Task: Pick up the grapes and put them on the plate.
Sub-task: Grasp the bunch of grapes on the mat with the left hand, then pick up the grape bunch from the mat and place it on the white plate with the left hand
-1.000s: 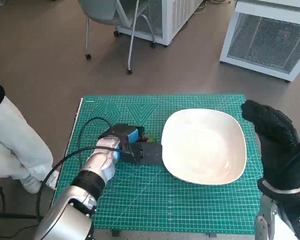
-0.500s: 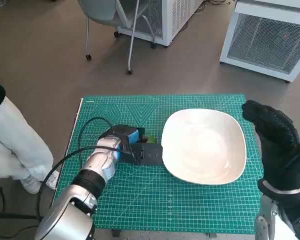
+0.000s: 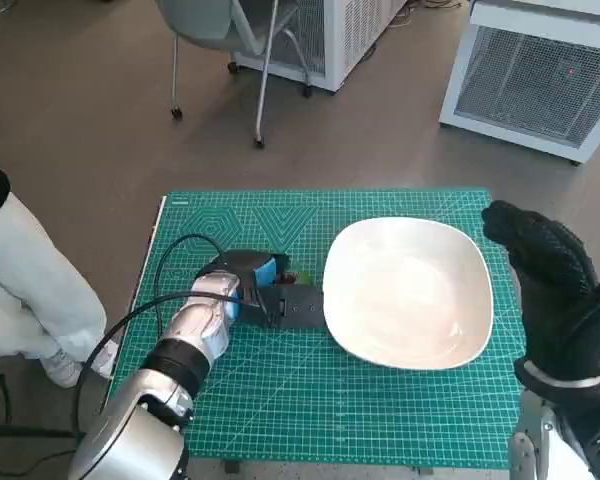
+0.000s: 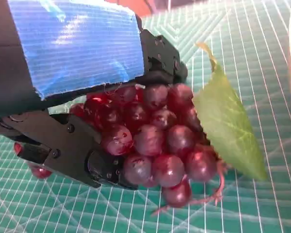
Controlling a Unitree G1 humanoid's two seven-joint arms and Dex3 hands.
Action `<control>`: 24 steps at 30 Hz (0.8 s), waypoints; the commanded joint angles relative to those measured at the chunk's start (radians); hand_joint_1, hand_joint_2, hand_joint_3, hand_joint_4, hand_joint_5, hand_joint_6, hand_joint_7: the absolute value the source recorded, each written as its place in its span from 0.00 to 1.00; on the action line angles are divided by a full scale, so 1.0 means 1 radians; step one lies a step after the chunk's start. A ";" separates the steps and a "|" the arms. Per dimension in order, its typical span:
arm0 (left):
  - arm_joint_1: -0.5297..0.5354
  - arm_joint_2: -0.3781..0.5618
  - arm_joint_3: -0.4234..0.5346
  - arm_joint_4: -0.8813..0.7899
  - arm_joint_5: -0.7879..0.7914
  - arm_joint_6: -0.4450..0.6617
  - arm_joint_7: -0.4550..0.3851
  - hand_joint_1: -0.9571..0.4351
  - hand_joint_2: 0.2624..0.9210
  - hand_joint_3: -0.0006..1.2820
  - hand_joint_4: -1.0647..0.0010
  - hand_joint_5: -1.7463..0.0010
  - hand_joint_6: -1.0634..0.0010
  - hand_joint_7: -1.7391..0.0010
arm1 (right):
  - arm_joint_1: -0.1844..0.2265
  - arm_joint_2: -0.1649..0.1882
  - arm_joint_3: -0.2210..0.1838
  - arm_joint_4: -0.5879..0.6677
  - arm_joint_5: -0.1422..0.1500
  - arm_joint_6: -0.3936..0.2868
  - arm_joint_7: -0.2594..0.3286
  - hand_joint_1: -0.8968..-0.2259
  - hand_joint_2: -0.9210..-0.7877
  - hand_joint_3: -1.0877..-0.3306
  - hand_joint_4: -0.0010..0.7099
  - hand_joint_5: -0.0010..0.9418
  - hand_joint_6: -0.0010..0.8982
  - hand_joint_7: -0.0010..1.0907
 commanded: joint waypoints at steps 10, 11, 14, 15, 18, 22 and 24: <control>0.051 0.045 -0.060 -0.056 0.064 -0.004 0.128 0.72 0.97 0.27 0.64 0.11 0.57 0.33 | -0.004 -0.009 -0.003 0.029 0.001 0.007 0.004 0.54 0.00 0.59 0.59 0.00 0.05 0.55; 0.052 0.047 -0.060 -0.061 0.063 -0.005 0.125 0.71 0.98 0.25 0.63 0.09 0.56 0.34 | -0.005 -0.009 -0.002 0.030 0.001 0.007 0.004 0.54 0.00 0.59 0.59 0.00 0.05 0.55; 0.051 0.056 -0.057 -0.081 0.056 -0.009 0.106 0.70 0.99 0.23 0.61 0.08 0.55 0.34 | -0.009 -0.007 -0.001 0.033 0.002 0.007 0.005 0.54 0.00 0.59 0.59 0.00 0.05 0.55; 0.050 0.059 -0.056 -0.089 0.054 -0.011 0.098 0.70 0.99 0.22 0.61 0.08 0.55 0.34 | -0.010 -0.007 0.000 0.034 0.002 0.007 0.006 0.54 0.00 0.59 0.59 0.00 0.05 0.55; 0.052 0.066 -0.052 -0.111 0.050 -0.012 0.085 0.69 1.00 0.21 0.60 0.08 0.55 0.34 | -0.013 -0.006 0.002 0.035 0.001 0.008 0.006 0.54 0.00 0.59 0.60 0.00 0.05 0.55; 0.056 0.073 -0.044 -0.130 0.045 -0.013 0.080 0.69 1.00 0.22 0.60 0.08 0.57 0.32 | -0.016 -0.006 0.003 0.037 0.002 0.008 0.007 0.55 0.00 0.59 0.60 0.00 0.05 0.55; 0.057 0.075 -0.040 -0.133 0.043 -0.010 0.077 0.69 1.00 0.23 0.62 0.11 0.60 0.26 | -0.016 -0.006 0.003 0.037 0.001 0.007 0.006 0.55 0.00 0.59 0.60 0.00 0.05 0.55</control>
